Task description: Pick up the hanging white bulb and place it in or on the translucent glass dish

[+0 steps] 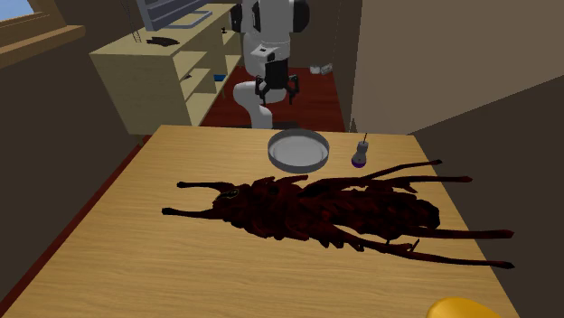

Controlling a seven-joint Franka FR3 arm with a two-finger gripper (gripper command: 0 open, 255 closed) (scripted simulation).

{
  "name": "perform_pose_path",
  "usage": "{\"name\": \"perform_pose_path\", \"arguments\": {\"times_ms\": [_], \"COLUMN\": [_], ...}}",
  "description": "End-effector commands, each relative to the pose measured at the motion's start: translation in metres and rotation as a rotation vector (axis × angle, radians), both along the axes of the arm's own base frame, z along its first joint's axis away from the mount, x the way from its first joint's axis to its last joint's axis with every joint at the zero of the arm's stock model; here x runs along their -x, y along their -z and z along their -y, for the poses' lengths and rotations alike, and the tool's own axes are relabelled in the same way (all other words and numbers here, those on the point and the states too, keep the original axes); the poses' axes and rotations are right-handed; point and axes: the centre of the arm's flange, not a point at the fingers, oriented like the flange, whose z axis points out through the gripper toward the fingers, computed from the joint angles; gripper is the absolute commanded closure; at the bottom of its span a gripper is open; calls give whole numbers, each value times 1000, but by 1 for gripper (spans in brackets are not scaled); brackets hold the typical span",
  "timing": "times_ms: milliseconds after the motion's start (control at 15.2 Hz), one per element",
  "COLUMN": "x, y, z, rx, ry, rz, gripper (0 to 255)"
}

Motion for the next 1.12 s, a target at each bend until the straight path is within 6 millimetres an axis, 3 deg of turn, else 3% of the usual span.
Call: {"name": "perform_pose_path", "arguments": {"times_ms": [0,1056], "x": [0,-175], "y": [0,-25], "z": [0,-107], "rx": [0,-20], "ry": [0,-107], "rz": [0,17], "gripper": [0,0]}}
